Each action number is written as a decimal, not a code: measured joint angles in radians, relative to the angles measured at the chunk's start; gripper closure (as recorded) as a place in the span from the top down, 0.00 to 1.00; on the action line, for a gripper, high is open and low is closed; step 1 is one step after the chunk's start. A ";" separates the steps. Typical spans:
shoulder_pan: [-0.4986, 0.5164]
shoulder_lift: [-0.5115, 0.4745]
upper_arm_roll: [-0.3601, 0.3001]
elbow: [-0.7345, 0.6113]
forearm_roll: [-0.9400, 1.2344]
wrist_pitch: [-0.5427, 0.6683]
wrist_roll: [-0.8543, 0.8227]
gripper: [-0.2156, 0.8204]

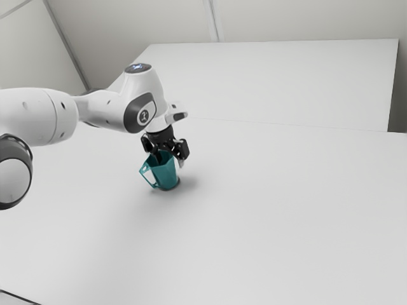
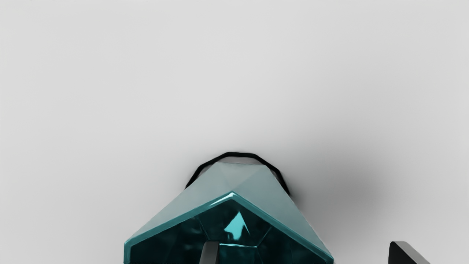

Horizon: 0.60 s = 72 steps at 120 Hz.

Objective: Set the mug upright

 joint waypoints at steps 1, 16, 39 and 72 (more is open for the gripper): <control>0.000 -0.001 0.000 0.001 0.000 0.000 0.000 0.68; -0.012 -0.042 0.000 0.004 0.000 -0.012 0.001 0.73; -0.014 -0.143 -0.003 0.021 -0.011 -0.069 0.005 0.77; -0.016 -0.177 -0.021 0.190 -0.058 -0.293 0.010 0.79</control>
